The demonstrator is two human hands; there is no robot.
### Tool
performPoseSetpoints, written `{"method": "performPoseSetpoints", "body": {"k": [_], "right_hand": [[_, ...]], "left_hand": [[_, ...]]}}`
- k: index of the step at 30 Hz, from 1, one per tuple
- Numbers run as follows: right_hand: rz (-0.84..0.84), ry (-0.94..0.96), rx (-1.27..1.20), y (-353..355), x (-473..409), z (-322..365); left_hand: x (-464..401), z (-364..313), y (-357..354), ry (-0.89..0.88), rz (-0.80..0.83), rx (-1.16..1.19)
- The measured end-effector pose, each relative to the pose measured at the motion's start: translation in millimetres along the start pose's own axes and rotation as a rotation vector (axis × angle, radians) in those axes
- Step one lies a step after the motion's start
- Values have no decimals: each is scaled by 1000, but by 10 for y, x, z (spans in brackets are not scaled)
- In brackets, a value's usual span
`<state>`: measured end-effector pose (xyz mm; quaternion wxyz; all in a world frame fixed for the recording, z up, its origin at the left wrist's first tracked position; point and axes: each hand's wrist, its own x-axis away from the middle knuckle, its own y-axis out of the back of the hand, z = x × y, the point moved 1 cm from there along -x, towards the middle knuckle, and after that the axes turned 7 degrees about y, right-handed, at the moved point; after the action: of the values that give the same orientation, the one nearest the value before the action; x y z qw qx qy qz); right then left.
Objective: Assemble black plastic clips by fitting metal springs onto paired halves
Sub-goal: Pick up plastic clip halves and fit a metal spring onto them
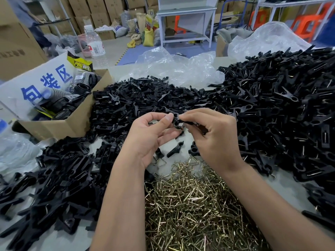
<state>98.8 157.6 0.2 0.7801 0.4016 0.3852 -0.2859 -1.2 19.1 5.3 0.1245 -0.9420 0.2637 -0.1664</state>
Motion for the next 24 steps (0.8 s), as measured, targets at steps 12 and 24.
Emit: {"method": "performPoseSetpoints", "body": {"k": [12,24], "right_hand": [[34,-275,-239,24,-52,-61],[237,-618,-475,-57,-40,-220]], "left_hand": [[11,-31,51,-86,-52,-26],[11,13,-13,-174,33,-250]]}}
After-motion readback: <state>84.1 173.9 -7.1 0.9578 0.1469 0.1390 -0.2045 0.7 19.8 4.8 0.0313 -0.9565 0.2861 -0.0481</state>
